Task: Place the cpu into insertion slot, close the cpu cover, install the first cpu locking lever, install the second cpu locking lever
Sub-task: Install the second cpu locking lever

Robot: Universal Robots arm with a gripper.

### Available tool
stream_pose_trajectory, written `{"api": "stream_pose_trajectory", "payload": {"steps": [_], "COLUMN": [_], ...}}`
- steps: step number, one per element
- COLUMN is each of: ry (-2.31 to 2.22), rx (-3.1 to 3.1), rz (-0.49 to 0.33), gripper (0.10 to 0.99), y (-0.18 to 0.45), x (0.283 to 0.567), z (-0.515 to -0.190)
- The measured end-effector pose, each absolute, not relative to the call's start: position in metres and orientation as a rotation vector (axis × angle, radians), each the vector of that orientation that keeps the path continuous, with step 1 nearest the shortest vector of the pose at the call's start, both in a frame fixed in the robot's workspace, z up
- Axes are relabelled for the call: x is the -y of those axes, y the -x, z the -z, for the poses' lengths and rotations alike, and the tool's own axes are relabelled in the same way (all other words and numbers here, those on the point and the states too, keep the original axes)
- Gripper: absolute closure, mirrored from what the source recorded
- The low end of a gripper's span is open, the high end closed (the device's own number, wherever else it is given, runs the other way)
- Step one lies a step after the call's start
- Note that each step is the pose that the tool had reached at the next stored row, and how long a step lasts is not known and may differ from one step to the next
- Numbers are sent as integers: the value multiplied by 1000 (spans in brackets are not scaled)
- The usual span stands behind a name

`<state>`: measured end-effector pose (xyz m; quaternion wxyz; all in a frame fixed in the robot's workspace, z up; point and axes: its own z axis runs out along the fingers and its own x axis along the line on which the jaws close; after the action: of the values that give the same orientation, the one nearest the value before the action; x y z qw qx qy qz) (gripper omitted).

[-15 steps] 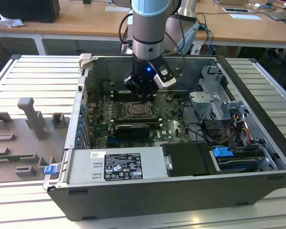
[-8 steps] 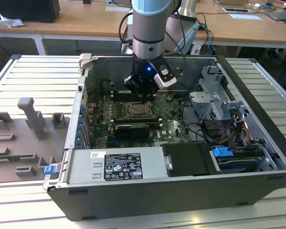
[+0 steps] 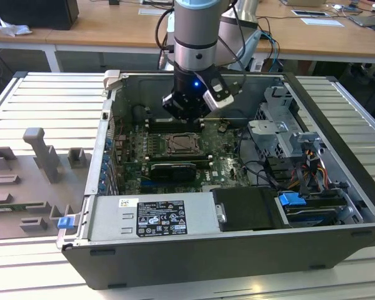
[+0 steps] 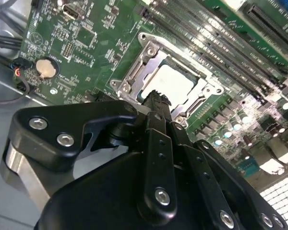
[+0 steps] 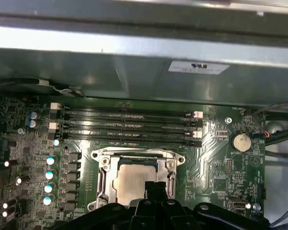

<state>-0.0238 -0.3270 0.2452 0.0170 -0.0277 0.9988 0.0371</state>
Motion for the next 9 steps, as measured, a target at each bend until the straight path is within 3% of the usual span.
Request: {"api": "stream_pose_trajectory", "payload": {"steps": [9], "ry": [86], "rx": [-3111], "rz": [-116], "gripper": [980], "y": [24], "x": [356], "z": [-239]}}
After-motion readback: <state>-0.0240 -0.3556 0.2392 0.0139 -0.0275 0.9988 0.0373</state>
